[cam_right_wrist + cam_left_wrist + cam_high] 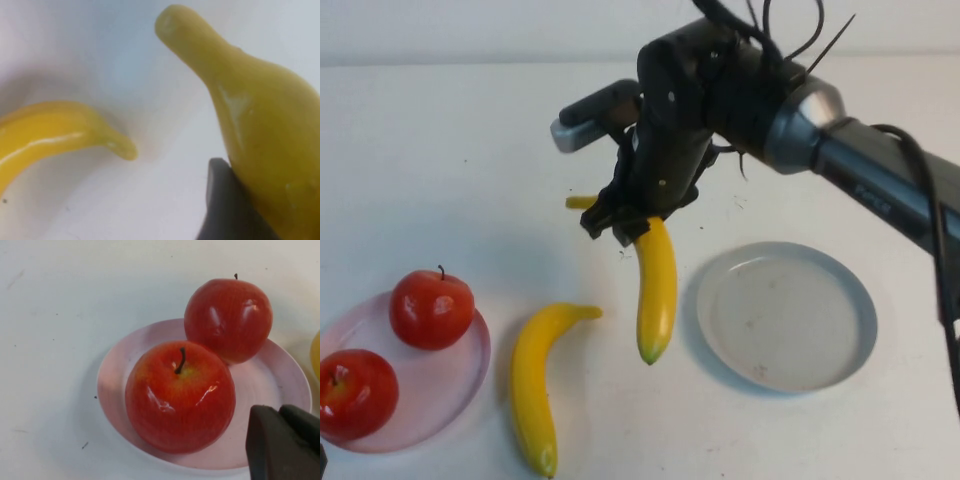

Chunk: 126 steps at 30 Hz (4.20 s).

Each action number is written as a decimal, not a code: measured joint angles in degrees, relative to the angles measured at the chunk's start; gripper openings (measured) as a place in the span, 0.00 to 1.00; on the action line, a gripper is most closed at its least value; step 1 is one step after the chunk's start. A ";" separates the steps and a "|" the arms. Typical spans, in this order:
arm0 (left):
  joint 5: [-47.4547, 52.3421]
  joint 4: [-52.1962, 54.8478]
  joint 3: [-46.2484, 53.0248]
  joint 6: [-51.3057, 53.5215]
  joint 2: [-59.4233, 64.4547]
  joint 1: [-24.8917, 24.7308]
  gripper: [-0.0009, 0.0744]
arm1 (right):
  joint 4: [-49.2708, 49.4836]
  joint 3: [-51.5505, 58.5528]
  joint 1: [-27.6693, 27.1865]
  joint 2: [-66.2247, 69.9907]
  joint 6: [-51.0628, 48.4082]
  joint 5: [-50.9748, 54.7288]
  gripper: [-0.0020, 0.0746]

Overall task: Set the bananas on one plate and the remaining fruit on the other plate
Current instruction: Put another type of fruit in the right plate

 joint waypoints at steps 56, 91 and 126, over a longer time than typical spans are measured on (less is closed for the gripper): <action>0.00 0.00 0.00 0.00 0.00 0.00 0.02 | 10.67 19.92 -12.24 -11.54 9.07 -0.73 0.59; 0.00 0.00 0.00 0.00 0.00 0.00 0.02 | 12.63 9.25 13.55 4.93 19.11 -3.23 0.61; 0.00 0.00 0.00 0.00 0.00 0.00 0.02 | 4.05 21.12 -7.36 -13.50 17.91 0.18 0.43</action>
